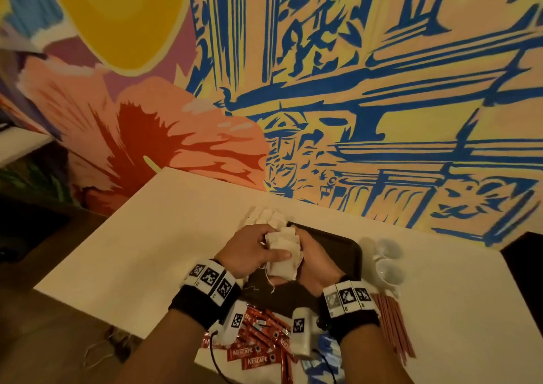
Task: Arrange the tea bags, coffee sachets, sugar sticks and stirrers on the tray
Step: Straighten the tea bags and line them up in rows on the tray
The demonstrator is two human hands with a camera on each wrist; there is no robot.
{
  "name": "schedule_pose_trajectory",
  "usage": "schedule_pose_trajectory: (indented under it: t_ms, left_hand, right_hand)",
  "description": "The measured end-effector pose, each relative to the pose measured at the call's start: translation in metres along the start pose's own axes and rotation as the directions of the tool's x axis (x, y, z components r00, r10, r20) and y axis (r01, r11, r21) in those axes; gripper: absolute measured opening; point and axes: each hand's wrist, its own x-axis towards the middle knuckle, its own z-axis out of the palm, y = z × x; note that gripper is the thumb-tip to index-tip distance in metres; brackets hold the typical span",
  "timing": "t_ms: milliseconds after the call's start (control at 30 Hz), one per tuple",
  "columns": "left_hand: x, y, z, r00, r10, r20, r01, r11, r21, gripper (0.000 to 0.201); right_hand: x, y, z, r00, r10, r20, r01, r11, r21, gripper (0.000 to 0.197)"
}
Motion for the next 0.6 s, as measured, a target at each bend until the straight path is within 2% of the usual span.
schedule_pose_trajectory:
  t_ms: [67, 167, 233, 333, 467, 600]
  left_hand:
    - [0.000, 0.008, 0.009, 0.999, 0.036, -0.008, -0.035, 0.999, 0.026, 0.042]
    - [-0.001, 0.023, 0.018, 0.997, 0.077, -0.027, -0.075, 0.995, 0.065, 0.033]
    - [-0.002, 0.029, 0.022, 0.991, 0.113, -0.073, -0.101, 0.984, 0.148, 0.038]
    - [-0.001, 0.031, 0.023, 0.976, 0.148, -0.162, -0.108, 0.967, 0.231, 0.047]
    - [0.002, 0.030, 0.023, 0.953, 0.174, -0.246, -0.138, 0.978, 0.156, 0.054]
    - [0.002, 0.034, 0.028, 0.951, 0.163, -0.263, -0.137, 0.984, 0.115, 0.054]
  right_hand:
    - [-0.015, -0.006, -0.002, 0.998, 0.012, 0.061, -0.011, 1.000, -0.021, 0.066]
    - [-0.029, -0.016, -0.008, 0.993, -0.012, 0.114, 0.020, 0.997, -0.075, 0.072]
    - [-0.036, -0.021, -0.010, 0.992, -0.035, 0.118, 0.044, 0.996, -0.078, 0.066]
    - [-0.045, -0.027, -0.015, 0.991, -0.078, 0.109, 0.086, 0.994, -0.069, 0.047]
    - [-0.048, -0.034, -0.022, 0.987, -0.140, 0.077, 0.146, 0.987, -0.069, 0.035]
    - [-0.056, -0.043, -0.026, 0.970, -0.242, 0.011, 0.242, 0.967, -0.085, 0.032]
